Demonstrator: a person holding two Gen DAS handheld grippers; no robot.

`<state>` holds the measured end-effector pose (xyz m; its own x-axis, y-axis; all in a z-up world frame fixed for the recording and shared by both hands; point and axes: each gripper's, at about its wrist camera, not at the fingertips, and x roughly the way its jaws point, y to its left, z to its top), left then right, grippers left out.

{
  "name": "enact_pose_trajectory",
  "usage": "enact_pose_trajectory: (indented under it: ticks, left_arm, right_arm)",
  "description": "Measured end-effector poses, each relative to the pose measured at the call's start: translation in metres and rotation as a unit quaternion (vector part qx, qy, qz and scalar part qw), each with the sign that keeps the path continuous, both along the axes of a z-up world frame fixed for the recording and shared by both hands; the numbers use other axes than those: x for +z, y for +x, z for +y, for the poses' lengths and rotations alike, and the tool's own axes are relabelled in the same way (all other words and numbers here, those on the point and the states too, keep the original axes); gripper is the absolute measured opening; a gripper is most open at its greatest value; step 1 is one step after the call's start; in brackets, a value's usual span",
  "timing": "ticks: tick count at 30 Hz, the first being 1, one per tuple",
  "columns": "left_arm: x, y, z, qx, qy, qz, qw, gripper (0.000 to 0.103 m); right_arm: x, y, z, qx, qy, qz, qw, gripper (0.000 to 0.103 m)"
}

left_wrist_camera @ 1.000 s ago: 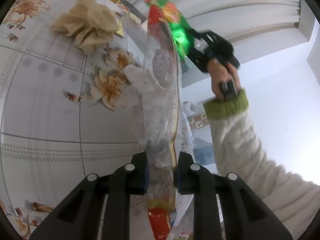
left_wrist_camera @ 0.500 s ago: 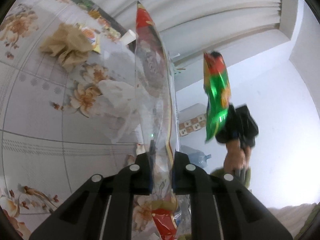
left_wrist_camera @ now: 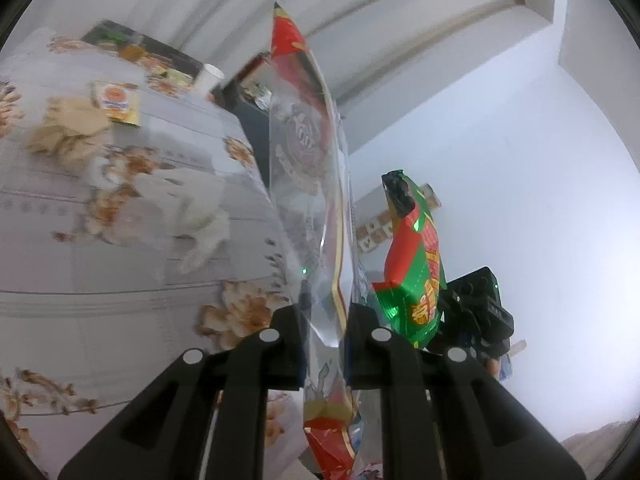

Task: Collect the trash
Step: 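Carry clear bag and green snack bag toward the blue wastebasket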

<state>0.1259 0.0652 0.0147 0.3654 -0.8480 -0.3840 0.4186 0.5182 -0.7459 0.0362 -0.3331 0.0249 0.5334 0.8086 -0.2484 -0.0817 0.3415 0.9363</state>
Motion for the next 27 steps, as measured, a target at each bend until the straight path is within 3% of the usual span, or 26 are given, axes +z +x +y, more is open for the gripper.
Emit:
enact_pose_trajectory:
  ticks: [8,16,20,23,27]
  left_arm:
    - [0.021,0.007,-0.074,-0.064,0.032,-0.029,0.9970,0.012]
    - [0.027,0.035,-0.187,-0.136,0.076,-0.039,0.9870,0.012]
    - [0.021,0.052,-0.244,-0.165,0.117,-0.038,0.9786,0.012]
    - [0.007,0.065,-0.290,-0.195,0.139,-0.022,0.9708,0.012]
    - [-0.017,0.083,-0.353,-0.220,0.188,-0.012,0.9571,0.012]
  right_arm:
    - [-0.002,-0.050,-0.069,-0.090,0.030,-0.043,0.995,0.023]
    - [-0.023,-0.093,-0.162,-0.213,0.057,-0.048,0.974,0.024]
    - [-0.026,-0.119,-0.213,-0.299,0.037,-0.020,0.953,0.024]
    - [-0.027,-0.142,-0.253,-0.380,-0.028,0.021,0.924,0.025]
    - [-0.035,-0.152,-0.279,-0.439,-0.115,0.073,0.888,0.025]
